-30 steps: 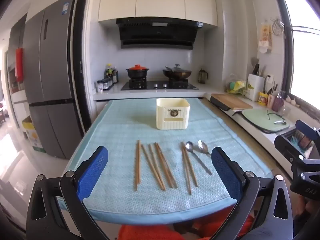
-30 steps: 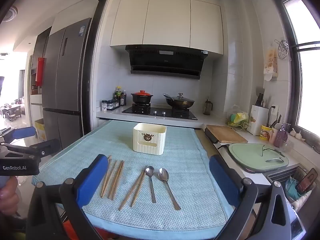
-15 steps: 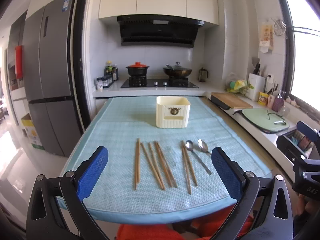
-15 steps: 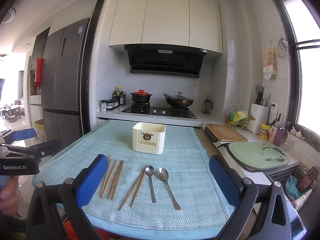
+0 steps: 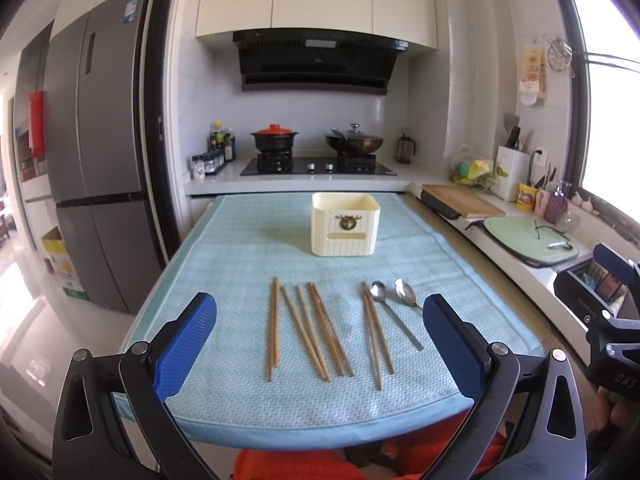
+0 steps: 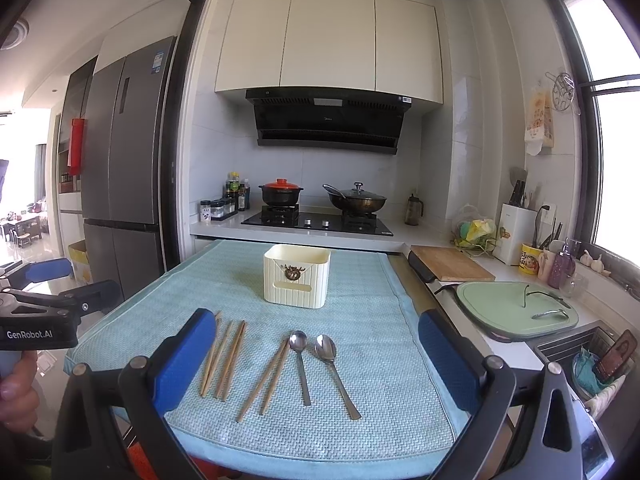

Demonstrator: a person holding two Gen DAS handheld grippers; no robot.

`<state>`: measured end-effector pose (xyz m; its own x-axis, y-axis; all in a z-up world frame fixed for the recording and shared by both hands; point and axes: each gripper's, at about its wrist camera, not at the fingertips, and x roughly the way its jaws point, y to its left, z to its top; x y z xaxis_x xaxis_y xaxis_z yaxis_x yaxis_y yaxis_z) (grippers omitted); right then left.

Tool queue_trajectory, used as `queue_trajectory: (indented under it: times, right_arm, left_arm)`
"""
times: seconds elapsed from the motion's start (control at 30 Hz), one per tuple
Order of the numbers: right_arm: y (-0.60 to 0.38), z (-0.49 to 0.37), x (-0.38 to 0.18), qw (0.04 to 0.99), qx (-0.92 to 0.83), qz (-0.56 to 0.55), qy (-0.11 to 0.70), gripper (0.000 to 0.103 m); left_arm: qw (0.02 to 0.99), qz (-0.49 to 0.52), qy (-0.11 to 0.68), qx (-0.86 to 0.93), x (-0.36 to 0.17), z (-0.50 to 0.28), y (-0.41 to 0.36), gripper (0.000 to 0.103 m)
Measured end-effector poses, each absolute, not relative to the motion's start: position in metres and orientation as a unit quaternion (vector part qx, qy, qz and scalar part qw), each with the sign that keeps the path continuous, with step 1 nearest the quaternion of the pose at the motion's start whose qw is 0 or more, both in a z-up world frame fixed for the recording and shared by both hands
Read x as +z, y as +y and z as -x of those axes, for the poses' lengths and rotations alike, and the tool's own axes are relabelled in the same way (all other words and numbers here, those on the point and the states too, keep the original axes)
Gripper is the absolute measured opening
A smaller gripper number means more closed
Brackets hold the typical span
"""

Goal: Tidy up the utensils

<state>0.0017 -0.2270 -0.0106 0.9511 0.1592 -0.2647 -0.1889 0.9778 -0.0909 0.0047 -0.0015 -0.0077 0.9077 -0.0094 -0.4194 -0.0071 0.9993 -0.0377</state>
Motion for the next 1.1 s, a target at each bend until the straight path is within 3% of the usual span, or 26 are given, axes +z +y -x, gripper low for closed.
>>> queue_trajectory:
  times: [1.1]
  right_arm:
    - [-0.2258, -0.0051, -0.0101, 0.985, 0.091, 0.048, 0.138, 0.103]
  left_arm:
    - [0.975, 0.012, 0.222, -0.008, -0.0112, -0.0091, -0.0085, 0.103]
